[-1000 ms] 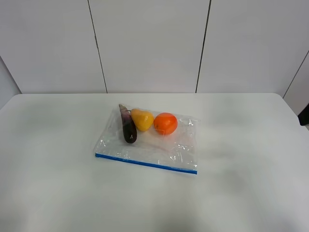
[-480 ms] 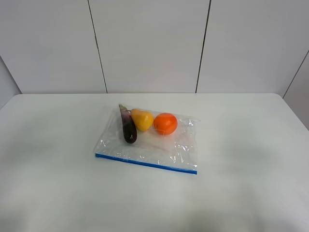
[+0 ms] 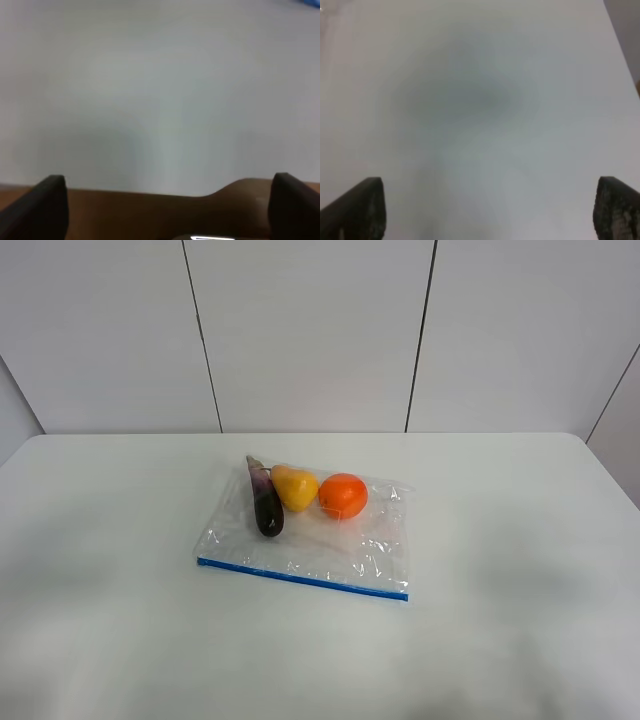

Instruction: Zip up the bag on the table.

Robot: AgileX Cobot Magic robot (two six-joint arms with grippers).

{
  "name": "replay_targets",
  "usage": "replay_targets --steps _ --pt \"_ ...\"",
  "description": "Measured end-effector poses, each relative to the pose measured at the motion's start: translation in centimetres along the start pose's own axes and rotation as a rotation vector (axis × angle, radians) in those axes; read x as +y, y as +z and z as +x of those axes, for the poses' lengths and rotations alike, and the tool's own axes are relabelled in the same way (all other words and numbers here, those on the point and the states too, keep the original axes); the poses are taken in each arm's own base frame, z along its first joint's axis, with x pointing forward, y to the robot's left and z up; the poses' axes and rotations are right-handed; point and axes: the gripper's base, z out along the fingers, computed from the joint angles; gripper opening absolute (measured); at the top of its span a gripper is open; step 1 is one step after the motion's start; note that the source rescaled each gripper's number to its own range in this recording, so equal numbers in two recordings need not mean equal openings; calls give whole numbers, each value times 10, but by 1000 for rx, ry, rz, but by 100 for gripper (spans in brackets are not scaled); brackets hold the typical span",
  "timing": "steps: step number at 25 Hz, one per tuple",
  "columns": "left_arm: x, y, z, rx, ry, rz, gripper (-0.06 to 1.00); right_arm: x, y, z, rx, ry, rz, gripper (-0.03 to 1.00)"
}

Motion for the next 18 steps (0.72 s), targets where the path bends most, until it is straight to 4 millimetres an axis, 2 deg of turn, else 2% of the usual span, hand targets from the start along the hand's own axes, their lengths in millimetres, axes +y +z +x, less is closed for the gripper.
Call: replay_targets --steps 7,12,18 --pt "-2 -8 7 -74 41 37 97 0 -9 5 -72 -11 -18 93" --pt "-2 -27 25 -234 47 42 97 -2 -28 19 -230 1 -18 93" --pt "-1 -44 48 -404 54 48 97 -3 -31 20 -249 6 -13 92"
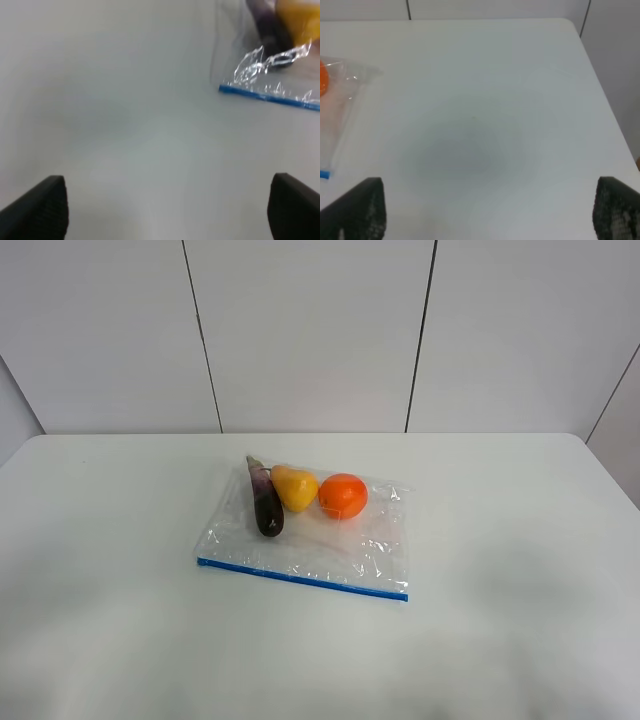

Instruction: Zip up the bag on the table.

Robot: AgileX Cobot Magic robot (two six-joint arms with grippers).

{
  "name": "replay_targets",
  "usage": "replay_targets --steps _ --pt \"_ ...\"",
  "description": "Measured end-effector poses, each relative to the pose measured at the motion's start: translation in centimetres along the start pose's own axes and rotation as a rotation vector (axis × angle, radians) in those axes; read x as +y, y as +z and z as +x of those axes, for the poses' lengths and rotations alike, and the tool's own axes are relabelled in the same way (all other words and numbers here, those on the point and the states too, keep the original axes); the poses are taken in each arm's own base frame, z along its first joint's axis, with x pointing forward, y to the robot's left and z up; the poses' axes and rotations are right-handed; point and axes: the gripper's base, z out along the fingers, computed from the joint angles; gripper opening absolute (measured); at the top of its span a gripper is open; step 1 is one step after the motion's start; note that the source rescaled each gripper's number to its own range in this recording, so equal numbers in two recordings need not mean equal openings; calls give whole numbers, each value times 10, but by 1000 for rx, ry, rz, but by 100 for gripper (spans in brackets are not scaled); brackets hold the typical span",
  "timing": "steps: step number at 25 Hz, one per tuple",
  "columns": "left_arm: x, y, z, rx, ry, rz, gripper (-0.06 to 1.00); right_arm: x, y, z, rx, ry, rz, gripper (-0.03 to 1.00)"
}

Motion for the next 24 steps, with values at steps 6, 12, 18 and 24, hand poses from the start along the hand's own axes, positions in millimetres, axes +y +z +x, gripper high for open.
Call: replay_targets --steps 6,12,18,24 --pt "0 -1 0 -4 1 -1 97 0 0 0 0 1 0 91" --pt "0 -1 0 -4 1 -1 97 0 0 0 0 1 0 91" --pt "0 -1 0 -4 1 -1 97 0 0 0 0 1 0 91" --pt "0 -1 0 -4 1 -1 97 0 0 0 0 1 0 91"
